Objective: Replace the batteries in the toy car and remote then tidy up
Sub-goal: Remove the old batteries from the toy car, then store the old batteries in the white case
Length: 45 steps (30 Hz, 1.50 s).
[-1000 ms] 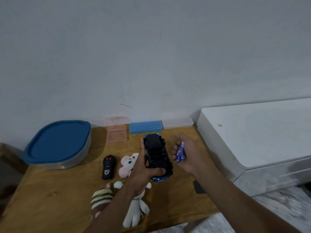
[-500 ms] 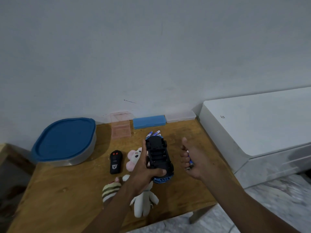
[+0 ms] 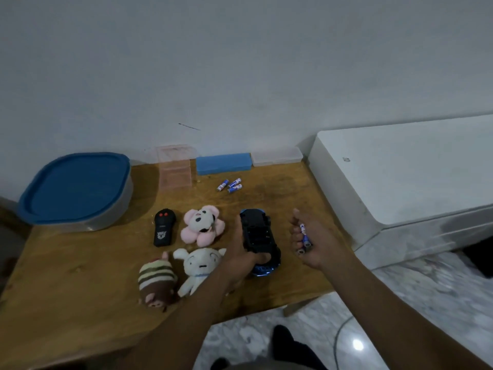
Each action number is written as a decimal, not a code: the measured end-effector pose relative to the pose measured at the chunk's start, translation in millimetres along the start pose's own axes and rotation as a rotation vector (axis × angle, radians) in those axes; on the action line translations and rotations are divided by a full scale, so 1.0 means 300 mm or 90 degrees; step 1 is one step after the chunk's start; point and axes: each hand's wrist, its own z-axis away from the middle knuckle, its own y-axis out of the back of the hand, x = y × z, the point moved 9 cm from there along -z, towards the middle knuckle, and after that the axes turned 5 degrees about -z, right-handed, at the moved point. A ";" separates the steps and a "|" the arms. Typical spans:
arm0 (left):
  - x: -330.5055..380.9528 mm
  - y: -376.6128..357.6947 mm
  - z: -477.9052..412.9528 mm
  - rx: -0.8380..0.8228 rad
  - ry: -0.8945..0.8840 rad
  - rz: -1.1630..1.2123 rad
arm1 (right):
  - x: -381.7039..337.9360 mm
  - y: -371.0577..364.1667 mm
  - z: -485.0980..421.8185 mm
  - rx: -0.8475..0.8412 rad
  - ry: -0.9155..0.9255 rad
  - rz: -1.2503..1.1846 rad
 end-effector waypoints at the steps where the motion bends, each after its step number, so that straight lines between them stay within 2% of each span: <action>1: -0.005 -0.009 -0.008 0.007 0.007 0.005 | -0.007 0.013 -0.010 0.001 -0.006 0.001; 7: -0.027 -0.030 -0.030 0.064 0.078 0.001 | -0.070 0.067 -0.071 -0.013 -0.045 0.021; 15: -0.046 -0.051 -0.025 0.134 0.142 -0.146 | -0.107 0.097 -0.133 -0.034 -0.098 0.068; 18: -0.056 -0.033 -0.013 0.171 0.189 -0.252 | -0.111 0.103 -0.152 -0.044 -0.112 0.082; 21: -0.048 -0.029 -0.012 0.165 0.233 -0.349 | -0.126 0.111 -0.167 -0.058 -0.120 0.099; 26: -0.024 -0.020 -0.006 0.190 0.284 -0.389 | -0.164 0.139 -0.190 -0.071 -0.132 0.121; 29: 0.025 -0.011 -0.001 0.247 0.274 -0.433 | -0.196 0.160 -0.210 -0.077 -0.127 0.145; 32: 0.104 0.004 -0.005 0.351 0.245 -0.503 | -0.228 0.185 -0.231 -0.085 -0.127 0.155; 36: 0.224 -0.021 -0.071 0.402 0.141 -0.535 | -0.286 0.202 -0.260 -0.088 -0.105 0.182; 41: 0.320 -0.084 -0.244 0.345 0.012 -0.511 | -0.422 0.204 -0.321 -0.062 0.014 0.292; 45: 0.346 -0.122 -0.422 0.259 0.037 -0.556 | -0.544 0.197 -0.392 -0.023 0.173 0.402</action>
